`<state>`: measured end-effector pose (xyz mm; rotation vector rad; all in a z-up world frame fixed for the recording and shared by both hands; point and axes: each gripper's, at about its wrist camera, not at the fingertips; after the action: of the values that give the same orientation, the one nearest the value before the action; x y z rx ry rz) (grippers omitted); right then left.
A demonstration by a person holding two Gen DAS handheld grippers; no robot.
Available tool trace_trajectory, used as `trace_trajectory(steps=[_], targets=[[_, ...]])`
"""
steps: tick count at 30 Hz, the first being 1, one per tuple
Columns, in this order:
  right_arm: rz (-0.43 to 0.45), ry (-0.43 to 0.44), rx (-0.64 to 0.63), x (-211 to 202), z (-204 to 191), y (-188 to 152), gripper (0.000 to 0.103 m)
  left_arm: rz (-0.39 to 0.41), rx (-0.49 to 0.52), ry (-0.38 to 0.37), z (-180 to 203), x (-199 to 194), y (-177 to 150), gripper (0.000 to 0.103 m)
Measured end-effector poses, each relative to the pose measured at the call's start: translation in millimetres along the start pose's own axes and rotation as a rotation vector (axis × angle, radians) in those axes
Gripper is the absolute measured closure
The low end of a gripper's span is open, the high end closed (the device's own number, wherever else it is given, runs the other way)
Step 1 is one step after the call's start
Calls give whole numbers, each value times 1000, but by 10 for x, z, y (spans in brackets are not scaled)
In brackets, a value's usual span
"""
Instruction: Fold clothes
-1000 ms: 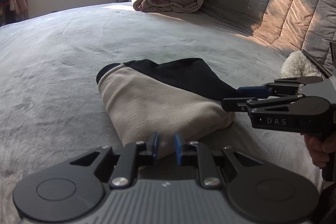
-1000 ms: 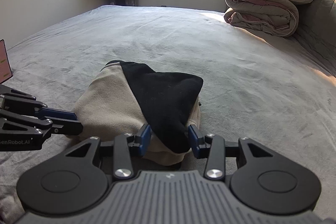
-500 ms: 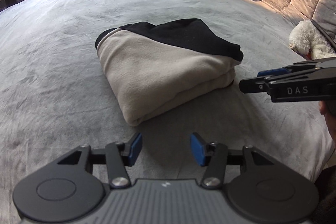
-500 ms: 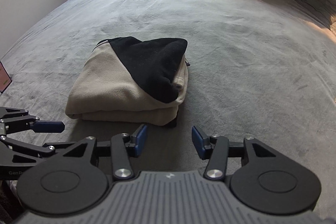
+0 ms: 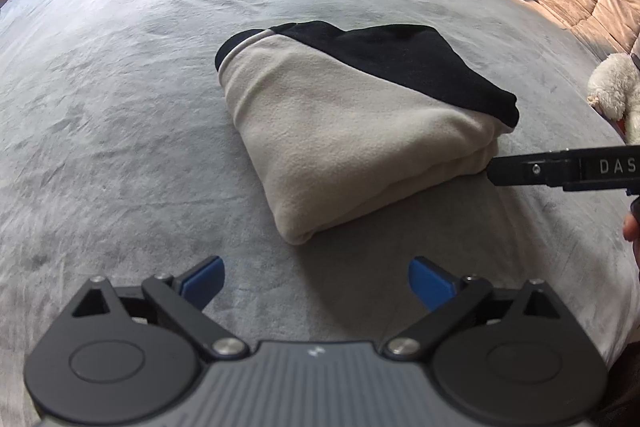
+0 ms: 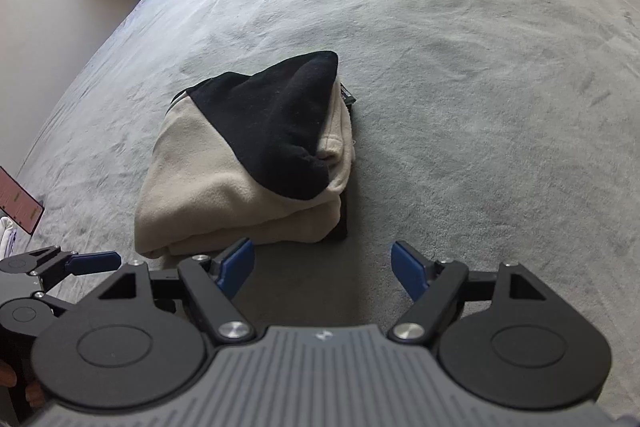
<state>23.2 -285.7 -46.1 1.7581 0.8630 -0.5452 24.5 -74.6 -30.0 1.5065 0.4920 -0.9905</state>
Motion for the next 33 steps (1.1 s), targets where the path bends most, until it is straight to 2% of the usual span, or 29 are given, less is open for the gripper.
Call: trace_trajectory(steps=[4,9,18,23,25,27,31,33], targets=[[-5,-7,22,45,29,30,22,-13,-19,-25,-66,42,29,1],[3,19,67,80,69,70,8,-29,-72,-114,-188,95,87,1],[36,79,221,242,188,228,7,13,-320,-322,-608,294,244,1],[43,135,344,373,342,286,9,39,-451,-376,-756,483,217,9],[40,171,384,406,402,288,14,64,-508,-395,-804,522,193,14],[33,214,426,446,463,284,24,86,-572,-418,-850,571,168,23],[38,305,550,555,606,231,28,134,-730,-476,-951,701,77,31],[49,331,586,583,634,209,33,153,-782,-490,-971,746,34,43]])
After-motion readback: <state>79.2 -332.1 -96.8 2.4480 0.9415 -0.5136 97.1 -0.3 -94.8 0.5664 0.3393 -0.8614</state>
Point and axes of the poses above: each gripper's, at about its wrist camera, not at the fingertips, and x roughly the way its jaws point, z to its right, y to its top, and after that the axes turned 6 degrees about z, right-handed
